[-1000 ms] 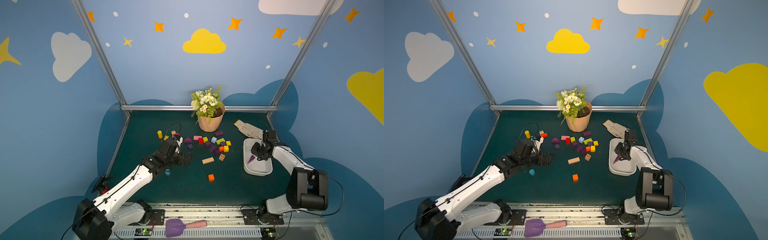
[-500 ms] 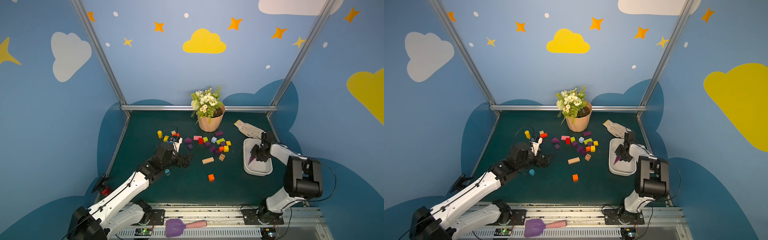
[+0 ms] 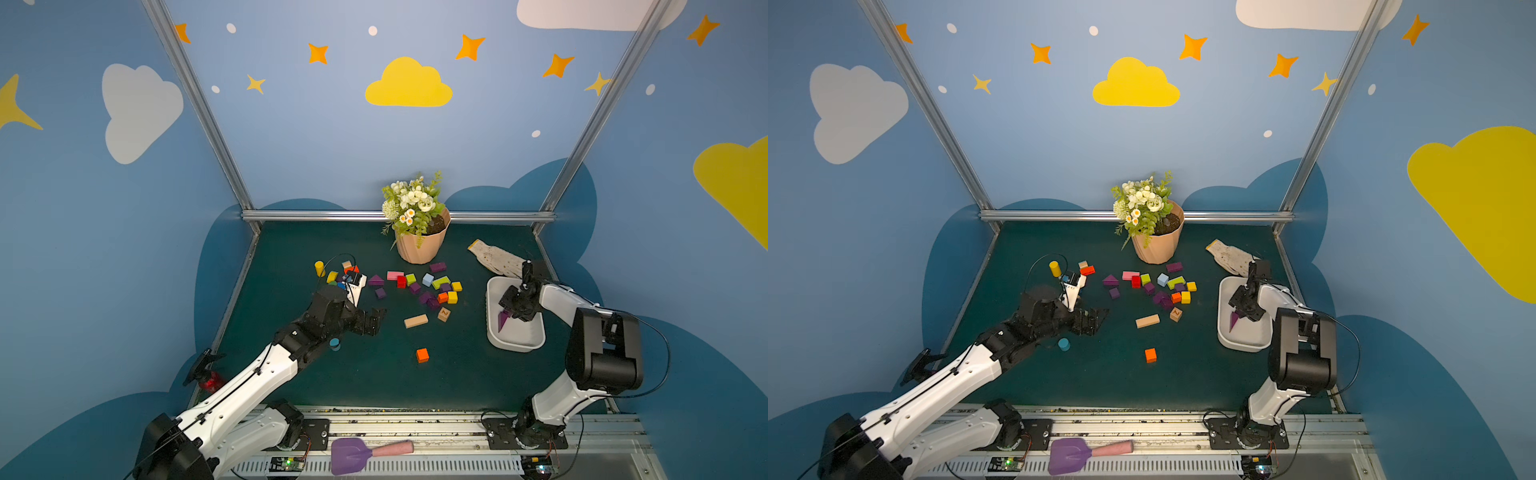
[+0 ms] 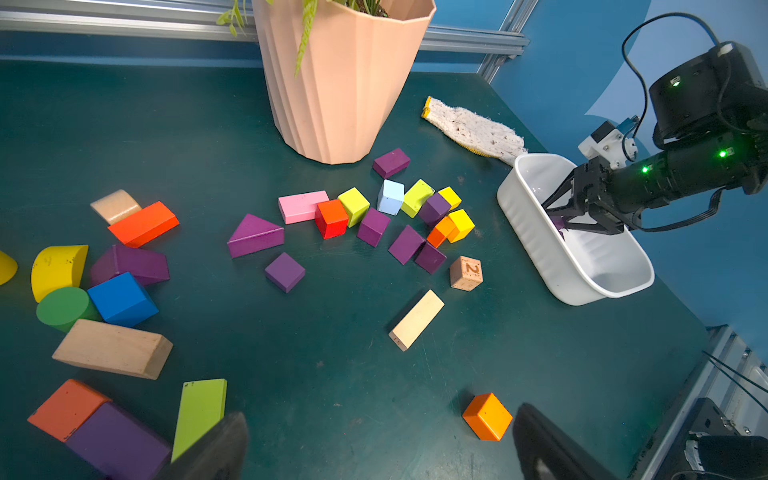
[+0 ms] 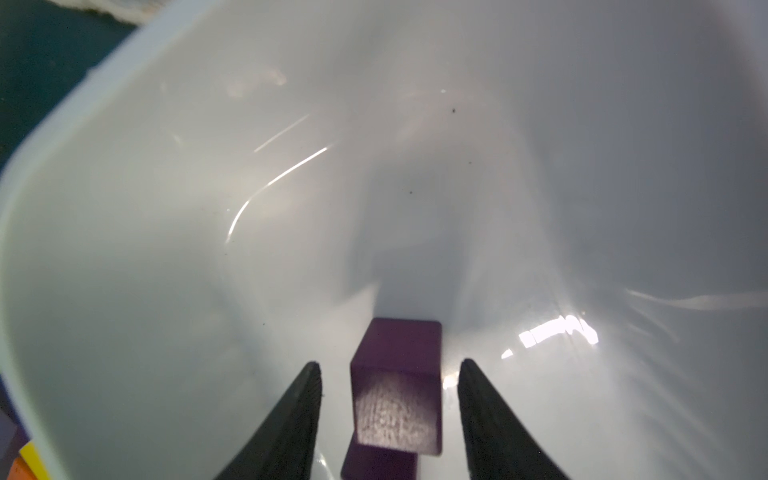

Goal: Pick purple bricks into the storage bin
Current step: Place the building block in the storage box, then adjust the building block at the center of the board.

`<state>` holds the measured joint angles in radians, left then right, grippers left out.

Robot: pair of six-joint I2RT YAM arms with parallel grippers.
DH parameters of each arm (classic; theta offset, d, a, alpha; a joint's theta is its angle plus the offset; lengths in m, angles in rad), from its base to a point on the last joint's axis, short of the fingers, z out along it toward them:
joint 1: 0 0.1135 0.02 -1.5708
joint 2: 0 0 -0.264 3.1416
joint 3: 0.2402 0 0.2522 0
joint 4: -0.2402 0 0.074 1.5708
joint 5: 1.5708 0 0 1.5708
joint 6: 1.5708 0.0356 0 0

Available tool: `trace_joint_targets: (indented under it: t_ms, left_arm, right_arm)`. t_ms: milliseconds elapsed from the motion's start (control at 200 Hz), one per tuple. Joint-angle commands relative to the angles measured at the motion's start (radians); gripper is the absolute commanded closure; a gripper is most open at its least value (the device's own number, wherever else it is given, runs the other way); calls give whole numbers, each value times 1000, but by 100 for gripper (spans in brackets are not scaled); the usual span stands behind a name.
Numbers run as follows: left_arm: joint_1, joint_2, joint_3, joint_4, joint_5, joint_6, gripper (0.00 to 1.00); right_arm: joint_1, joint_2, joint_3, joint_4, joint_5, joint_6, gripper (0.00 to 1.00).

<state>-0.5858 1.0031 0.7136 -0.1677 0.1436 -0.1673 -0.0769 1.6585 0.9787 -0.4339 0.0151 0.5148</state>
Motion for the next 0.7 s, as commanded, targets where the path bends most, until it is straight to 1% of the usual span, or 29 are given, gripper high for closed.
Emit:
trace_joint_targets:
  t_ms: [0,190,290,416,496,591,696]
  left_arm:
    - [-3,-8,0,5,-16,17,0]
    - [1,1,13,-12,-54,6,0]
    - [21,14,36,-44,-78,-16,0]
    - [93,16,83,-111,-75,-82,0]
    - [160,15,76,-95,-56,-127,0]
    - [230,38,90,-110,-42,-181,0]
    - [282,84,133,-171,-74,-210,0]
  right_arm:
    - [7,-20,29,-42,21,-11,40]
    - [44,-73,52,-83,77,-34,32]
    - [81,-103,67,-112,108,-42,27]
    - [146,-124,79,-131,130,-42,25]
    - [190,-135,104,-160,182,-47,24]
    - [229,-159,122,-164,209,-65,24]
    - [269,-198,128,-140,231,-94,24]
